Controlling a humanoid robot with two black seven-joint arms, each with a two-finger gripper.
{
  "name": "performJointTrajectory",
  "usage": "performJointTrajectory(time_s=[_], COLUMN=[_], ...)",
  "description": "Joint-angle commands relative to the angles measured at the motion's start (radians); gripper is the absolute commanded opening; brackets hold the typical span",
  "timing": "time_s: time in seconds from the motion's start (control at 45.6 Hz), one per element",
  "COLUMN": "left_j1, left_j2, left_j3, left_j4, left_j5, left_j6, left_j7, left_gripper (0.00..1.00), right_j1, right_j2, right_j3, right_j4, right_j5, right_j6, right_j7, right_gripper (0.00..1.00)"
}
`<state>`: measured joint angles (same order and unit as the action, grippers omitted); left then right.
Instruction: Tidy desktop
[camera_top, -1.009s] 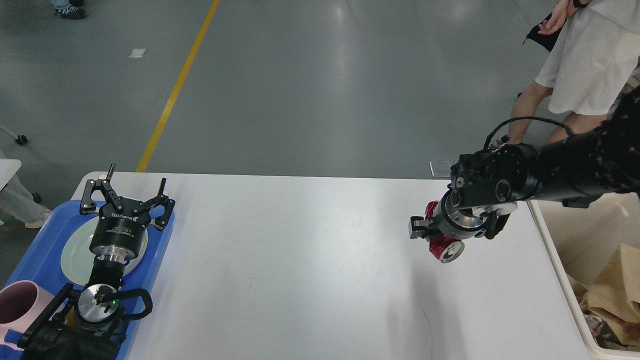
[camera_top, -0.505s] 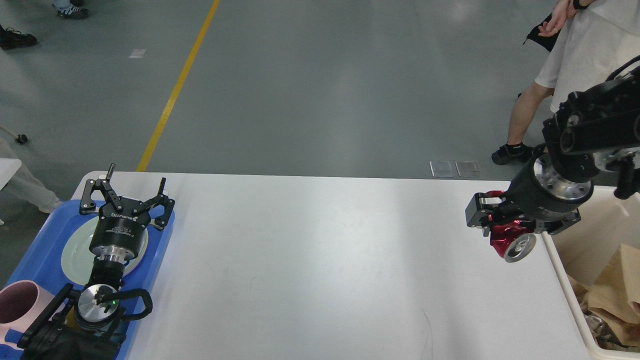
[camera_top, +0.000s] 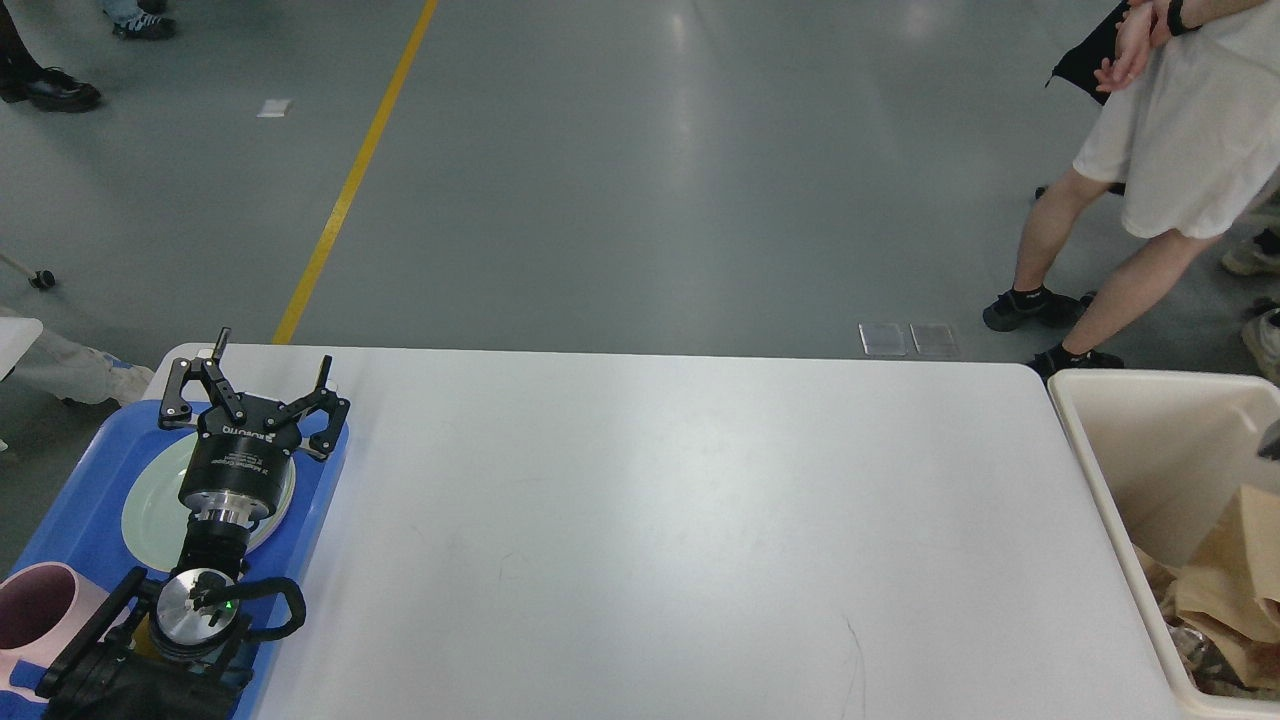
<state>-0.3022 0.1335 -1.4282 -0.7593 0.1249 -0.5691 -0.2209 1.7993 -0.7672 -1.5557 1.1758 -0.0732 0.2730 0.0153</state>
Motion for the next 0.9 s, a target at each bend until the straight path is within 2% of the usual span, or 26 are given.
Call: performJointTrajectory(time_s=[0.0, 0.219, 0.285, 0.439, 0.548, 0.658, 0.878], left_j1=[0.000, 0.000, 0.000, 0.000, 0.000, 0.000, 0.000], left_j2=[0.000, 0.000, 0.000, 0.000, 0.000, 0.000, 0.000], left_j3=[0.000, 0.000, 0.000, 0.000, 0.000, 0.000, 0.000], left_j4=[0.000, 0.000, 0.000, 0.000, 0.000, 0.000, 0.000], left_j5=[0.001, 0.001, 0.001, 0.001, 0.001, -0.001, 0.001], left_j6=[0.000, 0.000, 0.000, 0.000, 0.000, 0.000, 0.000], left_j7=[0.000, 0.000, 0.000, 0.000, 0.000, 0.000, 0.000], left_gripper=[0.97, 0.97, 0.97, 0.97, 0.97, 0.97, 0.97], right_j1=[-0.265, -0.766, -0.898, -1.141, -1.230, -1.275, -1.304], right_j2=[-0.075, -0.038, 0.014, 0.184, 0.276, 0.313, 0.342], right_j3=[0.164, 0.529, 0.607, 0.674, 0.683, 0.697, 0.698], right_j4=[-0.224, -0.614, -0.726, -0.962, -1.048, -1.062, -1.064], right_j5=[0.000, 0.000, 0.000, 0.004, 0.019, 0.018, 0.018], right_j6=[-0.005, -0.008, -0.017, -0.116, -0.207, -0.274, -0.287], right_j7=[0.000, 0.000, 0.000, 0.000, -0.002, -0.005, -0.005], right_gripper=[0.00, 0.00, 0.00, 0.00, 0.00, 0.00, 0.00])
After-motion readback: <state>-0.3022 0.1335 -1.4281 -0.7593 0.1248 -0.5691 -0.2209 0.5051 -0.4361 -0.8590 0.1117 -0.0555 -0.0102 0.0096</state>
